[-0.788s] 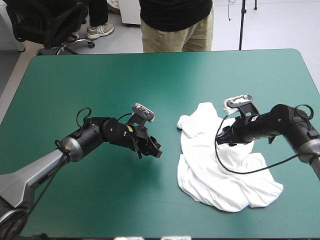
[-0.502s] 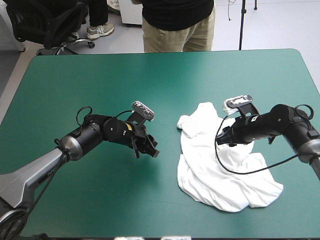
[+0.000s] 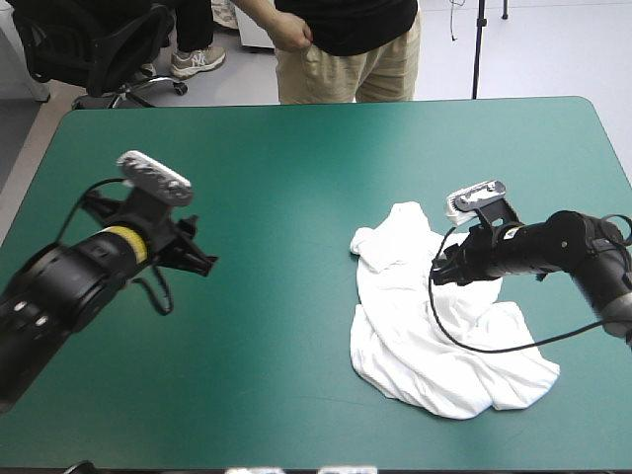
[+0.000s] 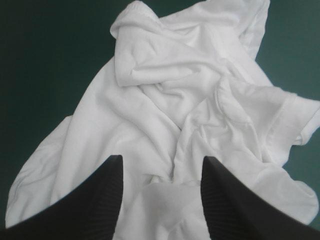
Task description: Fold the cloth
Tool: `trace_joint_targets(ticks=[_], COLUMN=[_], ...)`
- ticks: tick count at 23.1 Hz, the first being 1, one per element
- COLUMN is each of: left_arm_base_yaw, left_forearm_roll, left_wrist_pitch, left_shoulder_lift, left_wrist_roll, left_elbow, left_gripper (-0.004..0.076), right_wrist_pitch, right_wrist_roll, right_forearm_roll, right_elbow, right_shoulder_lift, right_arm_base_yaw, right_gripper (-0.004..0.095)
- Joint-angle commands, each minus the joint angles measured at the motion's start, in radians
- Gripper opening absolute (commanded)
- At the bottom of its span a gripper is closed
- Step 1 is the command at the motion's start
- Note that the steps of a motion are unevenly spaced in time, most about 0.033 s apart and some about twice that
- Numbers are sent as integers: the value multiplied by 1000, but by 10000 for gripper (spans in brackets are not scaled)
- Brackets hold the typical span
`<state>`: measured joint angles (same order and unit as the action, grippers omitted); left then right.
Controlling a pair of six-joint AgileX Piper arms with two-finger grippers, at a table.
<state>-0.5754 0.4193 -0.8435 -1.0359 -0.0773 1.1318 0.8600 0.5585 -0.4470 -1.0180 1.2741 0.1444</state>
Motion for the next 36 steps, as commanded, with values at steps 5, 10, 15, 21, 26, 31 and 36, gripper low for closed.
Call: trace_joint_targets(ticks=[5, 10, 15, 21, 26, 31, 36], left_arm_base_yaw=[-3, -3, -3, -3, -3, -3, -3], left_forearm_roll=[51, -42, -213, -229, -222, -214, -212], left_wrist_pitch=[-168, -151, -61, 121, 121, 121, 121], left_shoulder_lift=[428, 689, 827, 841, 841, 841, 841], left_wrist_roll=[-54, -39, 40, 38, 34, 34, 28], left_elbow=[-3, -180, -451, -544, -544, -546, -546], left_gripper=[300, 291, 291, 288, 288, 288, 288], right_wrist_pitch=[-4, -6, -1, 57, 81, 38, 33], right_wrist_roll=[-15, -64, -118, -134, -138, -164, -130], right_forearm_roll=[11, 90, 182, 206, 189, 189, 174], right_elbow=[-33, -33, -33, -31, -31, -31, -31], right_shoulder_lift=[-112, -114, -101, 16, 182, 290, 369], right_arm_base_yaw=[-1, -1, -1, -1, 1, 1, 1], right_gripper=[449, 449, 487, 610, 603, 480, 102])
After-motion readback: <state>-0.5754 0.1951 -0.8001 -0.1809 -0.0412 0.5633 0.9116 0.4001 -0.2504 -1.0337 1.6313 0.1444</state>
